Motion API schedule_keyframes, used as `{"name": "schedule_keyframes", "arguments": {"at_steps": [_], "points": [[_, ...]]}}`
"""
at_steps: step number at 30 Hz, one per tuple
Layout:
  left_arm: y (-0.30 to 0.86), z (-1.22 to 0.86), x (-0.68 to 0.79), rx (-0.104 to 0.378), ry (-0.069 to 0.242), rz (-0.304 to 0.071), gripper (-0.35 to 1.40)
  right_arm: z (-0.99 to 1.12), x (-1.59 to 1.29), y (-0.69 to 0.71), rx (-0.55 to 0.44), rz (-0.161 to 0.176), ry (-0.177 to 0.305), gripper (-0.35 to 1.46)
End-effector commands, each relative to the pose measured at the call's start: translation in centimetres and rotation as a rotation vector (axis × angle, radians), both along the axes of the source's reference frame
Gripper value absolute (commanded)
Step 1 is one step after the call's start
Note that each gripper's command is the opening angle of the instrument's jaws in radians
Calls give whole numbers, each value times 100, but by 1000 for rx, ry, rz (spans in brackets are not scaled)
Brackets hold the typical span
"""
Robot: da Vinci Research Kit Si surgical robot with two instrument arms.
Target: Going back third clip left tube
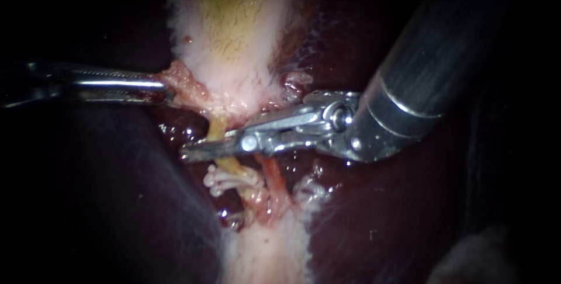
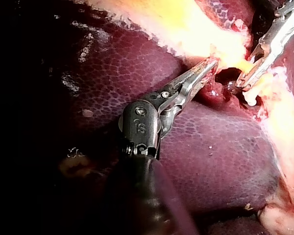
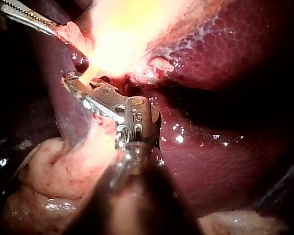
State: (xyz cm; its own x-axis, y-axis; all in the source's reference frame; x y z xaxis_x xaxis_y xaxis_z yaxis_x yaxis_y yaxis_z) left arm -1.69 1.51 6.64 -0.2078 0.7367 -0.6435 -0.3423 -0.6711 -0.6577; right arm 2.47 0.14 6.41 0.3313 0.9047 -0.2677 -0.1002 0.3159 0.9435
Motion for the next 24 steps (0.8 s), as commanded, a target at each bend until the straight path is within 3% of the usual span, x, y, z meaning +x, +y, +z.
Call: {"name": "schedule_keyframes", "arguments": {"at_steps": [1, 2, 3, 5, 9, 17, 24], "points": [[0, 0, 0, 0, -1, 0, -35, 1, 0, 0, 0, 5, -1, -35], [0, 0, 0, 0, -1, 0, -35, 1, 0, -1, 4, 0, 12, -35], [0, 0, 0, 0, -1, 0, -35, 1, 1, -1, 9, -1, 26, -25], [0, 0, 0, 0, -1, 0, -35, 3, 2, -2, 18, 15, 74, 11], [0, 1, 0, -1, -1, 0, -35, 5, 7, -4, 21, 33, 107, 41], [-1, 2, 0, -2, 0, -1, -35, 23, 11, -14, 16, 28, 105, 46], [-3, 5, -1, -3, 3, 1, -35, 57, 8, -14, -142, 51, 89, 50]]}}
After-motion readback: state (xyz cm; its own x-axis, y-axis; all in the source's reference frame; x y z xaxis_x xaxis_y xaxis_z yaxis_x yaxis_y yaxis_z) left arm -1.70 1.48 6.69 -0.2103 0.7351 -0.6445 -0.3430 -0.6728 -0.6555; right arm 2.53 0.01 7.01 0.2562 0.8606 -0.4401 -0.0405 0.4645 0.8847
